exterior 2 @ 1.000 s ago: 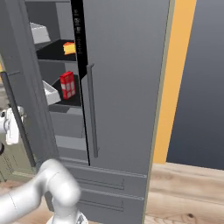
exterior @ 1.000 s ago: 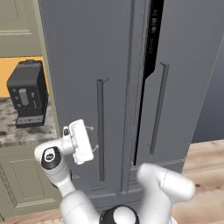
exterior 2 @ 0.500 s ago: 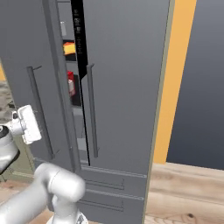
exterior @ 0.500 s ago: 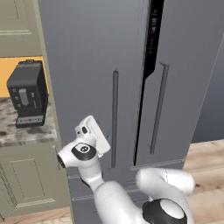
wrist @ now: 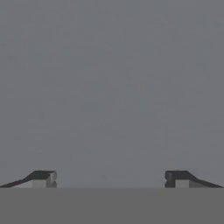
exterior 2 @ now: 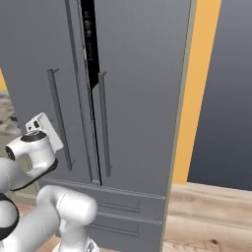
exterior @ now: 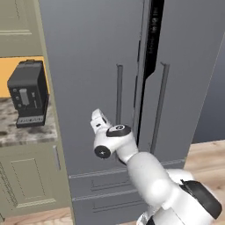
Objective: Place the tupperware on the top shelf of the fridge. Make space for the tupperware among the existing items by rearranging them on the shelves if needed. Close the fridge door when finished.
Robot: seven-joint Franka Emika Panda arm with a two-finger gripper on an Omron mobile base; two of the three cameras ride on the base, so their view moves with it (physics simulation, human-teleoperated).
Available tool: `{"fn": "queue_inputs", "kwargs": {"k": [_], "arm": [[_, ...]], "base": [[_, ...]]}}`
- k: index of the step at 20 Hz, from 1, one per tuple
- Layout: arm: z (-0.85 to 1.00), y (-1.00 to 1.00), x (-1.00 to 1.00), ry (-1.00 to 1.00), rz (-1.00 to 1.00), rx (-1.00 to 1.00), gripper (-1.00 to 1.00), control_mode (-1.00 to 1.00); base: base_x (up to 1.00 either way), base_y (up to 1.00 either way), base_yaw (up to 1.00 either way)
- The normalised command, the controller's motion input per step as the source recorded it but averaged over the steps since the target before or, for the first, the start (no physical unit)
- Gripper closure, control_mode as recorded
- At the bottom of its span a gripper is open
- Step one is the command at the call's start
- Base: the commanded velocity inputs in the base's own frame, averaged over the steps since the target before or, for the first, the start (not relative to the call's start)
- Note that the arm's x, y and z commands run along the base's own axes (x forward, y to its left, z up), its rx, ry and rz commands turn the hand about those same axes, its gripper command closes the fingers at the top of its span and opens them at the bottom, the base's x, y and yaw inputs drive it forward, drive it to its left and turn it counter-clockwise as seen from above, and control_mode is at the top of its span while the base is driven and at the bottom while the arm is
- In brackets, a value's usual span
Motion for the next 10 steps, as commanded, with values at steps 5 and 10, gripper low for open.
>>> {"fn": "queue_inputs", "kwargs": {"k": [5, 10], "arm": [[0.88, -0.09, 0.74, 0.40, 0.38, 0.04, -1.00, -1.00], [0.55, -0.11, 0.46, 0.32, 0.34, 0.03, -1.00, -1.00]], "base": [[0.00, 0.00, 0.00], [0.00, 0.00, 0.00]]}}
